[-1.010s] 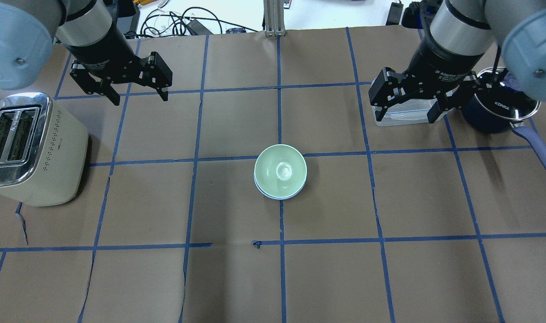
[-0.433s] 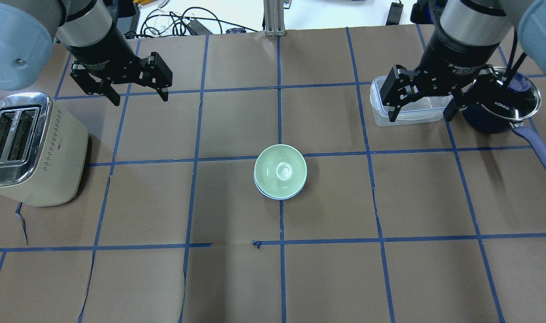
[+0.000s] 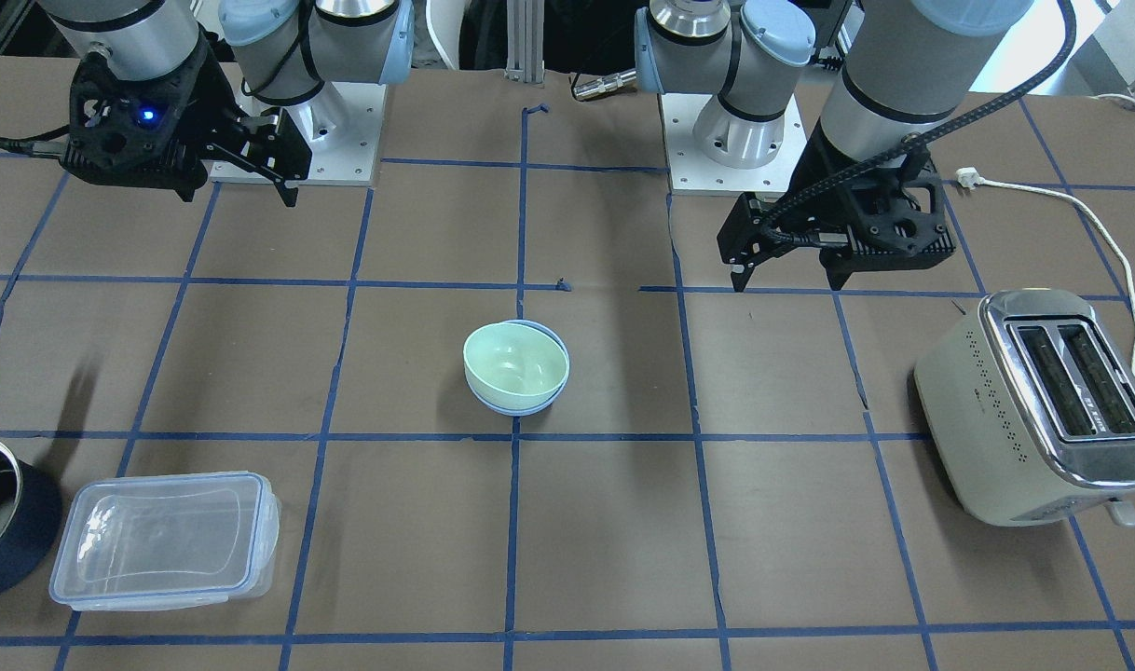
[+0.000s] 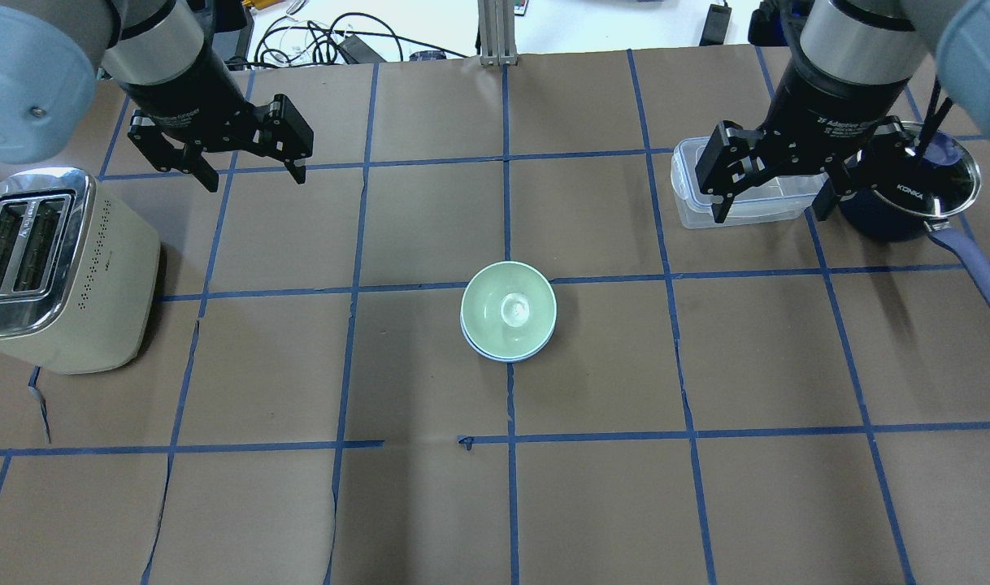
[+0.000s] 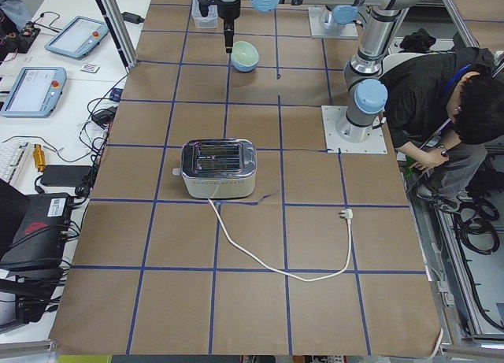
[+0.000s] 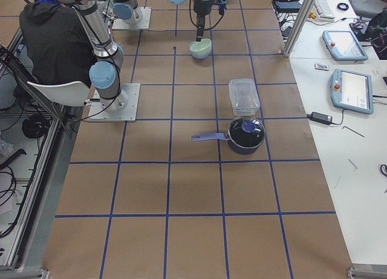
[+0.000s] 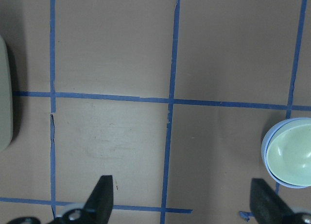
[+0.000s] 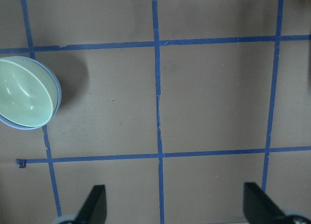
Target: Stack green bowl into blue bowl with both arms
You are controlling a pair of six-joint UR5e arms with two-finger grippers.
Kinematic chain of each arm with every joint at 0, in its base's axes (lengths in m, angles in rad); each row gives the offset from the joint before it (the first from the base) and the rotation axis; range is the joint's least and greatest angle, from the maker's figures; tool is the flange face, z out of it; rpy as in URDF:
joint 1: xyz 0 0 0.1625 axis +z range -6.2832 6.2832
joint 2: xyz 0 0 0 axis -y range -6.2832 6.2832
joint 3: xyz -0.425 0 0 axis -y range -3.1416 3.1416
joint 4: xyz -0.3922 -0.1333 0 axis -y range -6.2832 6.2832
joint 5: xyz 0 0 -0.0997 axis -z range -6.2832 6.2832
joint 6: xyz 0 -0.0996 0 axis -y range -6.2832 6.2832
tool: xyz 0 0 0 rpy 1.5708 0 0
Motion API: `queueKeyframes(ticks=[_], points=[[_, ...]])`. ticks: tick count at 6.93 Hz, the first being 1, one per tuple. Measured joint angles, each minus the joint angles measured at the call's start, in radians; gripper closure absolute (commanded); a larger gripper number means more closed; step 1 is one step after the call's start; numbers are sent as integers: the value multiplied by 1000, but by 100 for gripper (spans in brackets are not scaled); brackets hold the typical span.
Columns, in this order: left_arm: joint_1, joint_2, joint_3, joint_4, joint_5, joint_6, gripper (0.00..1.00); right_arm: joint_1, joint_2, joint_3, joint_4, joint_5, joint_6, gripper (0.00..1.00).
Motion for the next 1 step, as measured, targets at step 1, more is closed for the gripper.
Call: queueKeyframes(ticks=[1], points=[[0, 0, 0, 0, -1, 0, 0, 0, 1, 0, -2, 1, 0, 0]])
